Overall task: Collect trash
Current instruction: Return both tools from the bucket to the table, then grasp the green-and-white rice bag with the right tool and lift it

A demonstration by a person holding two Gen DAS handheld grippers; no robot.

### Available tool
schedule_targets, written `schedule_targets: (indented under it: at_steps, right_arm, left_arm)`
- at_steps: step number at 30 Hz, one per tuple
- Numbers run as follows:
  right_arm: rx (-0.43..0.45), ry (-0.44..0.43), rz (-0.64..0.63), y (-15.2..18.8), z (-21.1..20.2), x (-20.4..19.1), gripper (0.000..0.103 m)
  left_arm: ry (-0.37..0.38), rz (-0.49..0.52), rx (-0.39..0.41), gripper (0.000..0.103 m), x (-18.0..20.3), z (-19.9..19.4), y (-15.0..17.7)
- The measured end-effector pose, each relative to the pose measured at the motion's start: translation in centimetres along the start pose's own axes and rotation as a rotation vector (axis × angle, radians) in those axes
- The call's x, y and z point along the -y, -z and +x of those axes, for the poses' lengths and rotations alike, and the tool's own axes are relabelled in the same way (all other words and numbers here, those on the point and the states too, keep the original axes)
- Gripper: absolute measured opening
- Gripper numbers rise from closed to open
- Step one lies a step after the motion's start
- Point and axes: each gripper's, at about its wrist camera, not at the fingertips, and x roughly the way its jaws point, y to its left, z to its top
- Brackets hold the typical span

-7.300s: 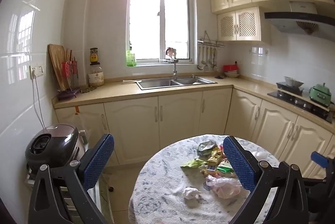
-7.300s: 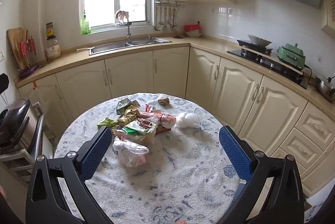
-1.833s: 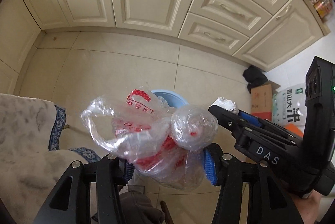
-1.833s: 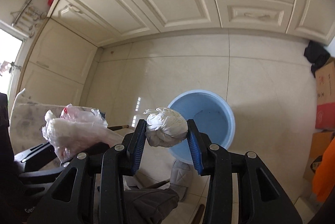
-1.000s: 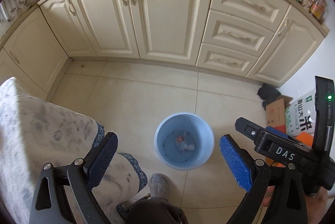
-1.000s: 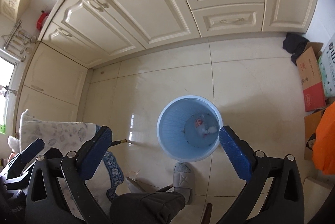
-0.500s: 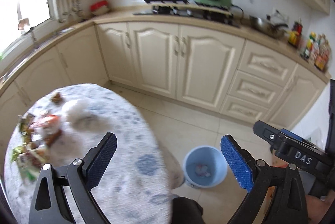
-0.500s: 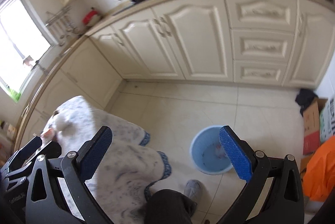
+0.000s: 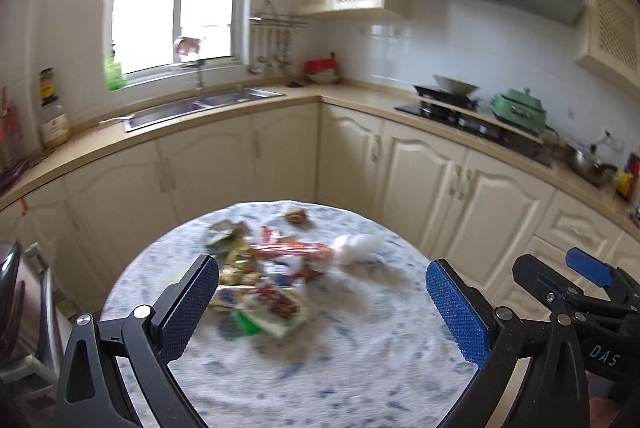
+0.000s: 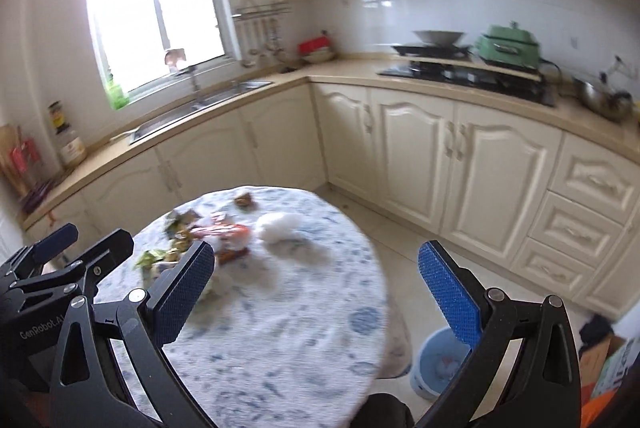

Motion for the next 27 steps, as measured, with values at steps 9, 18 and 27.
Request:
schedule_targets:
  at_steps: [9, 18, 27]
  right_arm:
    - [0.01, -0.112, -0.162, 0.9, 0.4, -8.8, 0.103]
    - [-0.068, -0.139, -0.239, 2.2, 4.9, -11.5, 0.103]
    - [-0.289, -0.164, -0.304, 6.4, 15.2, -14.8, 0.103]
  left_arm:
    - [-0.157, -0.052, 0.035, 0.102, -4.5, -3.8, 2.7]
    - [-0.179, -0.125, -0.052, 0.102, -7.5, 0.4, 3.8]
    - [-0.211, -0.186, -0.172, 0.102, -11.8, 8.0, 3.8]
